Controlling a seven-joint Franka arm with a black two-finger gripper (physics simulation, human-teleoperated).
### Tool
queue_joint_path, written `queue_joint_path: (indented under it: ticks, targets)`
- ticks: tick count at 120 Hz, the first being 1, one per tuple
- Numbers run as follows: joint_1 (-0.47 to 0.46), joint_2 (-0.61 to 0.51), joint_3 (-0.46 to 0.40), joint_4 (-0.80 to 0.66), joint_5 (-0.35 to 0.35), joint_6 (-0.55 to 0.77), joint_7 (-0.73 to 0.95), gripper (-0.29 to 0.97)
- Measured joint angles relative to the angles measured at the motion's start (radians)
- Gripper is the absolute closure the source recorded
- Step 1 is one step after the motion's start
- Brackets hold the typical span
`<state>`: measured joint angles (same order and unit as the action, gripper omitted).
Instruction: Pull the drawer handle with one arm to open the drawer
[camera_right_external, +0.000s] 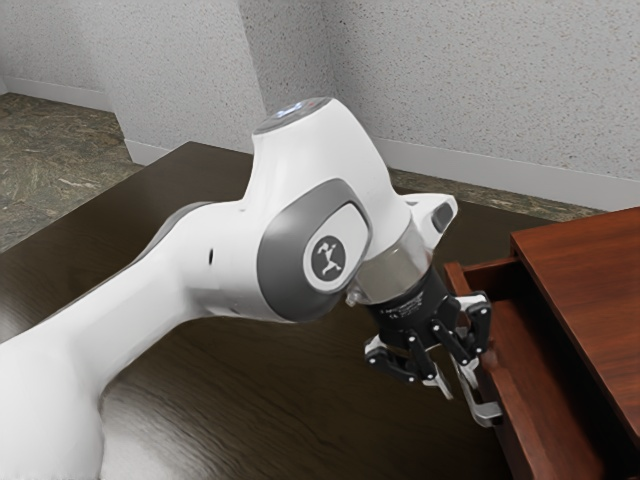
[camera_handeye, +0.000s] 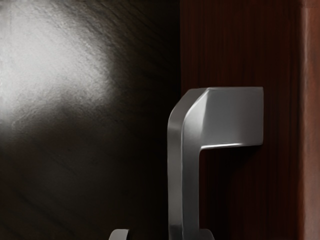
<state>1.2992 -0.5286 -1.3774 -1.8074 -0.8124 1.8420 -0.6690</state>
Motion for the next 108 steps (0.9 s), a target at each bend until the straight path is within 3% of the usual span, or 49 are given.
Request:
queue_joint_path:
  ticks: [24,108]
  targets:
    - [-0.003,0.001,0.048,0.013,0.005,-0.032,0.005,0.61]
    - [-0.040,-0.001,0.086,0.014,0.006,-0.112,0.019,0.60]
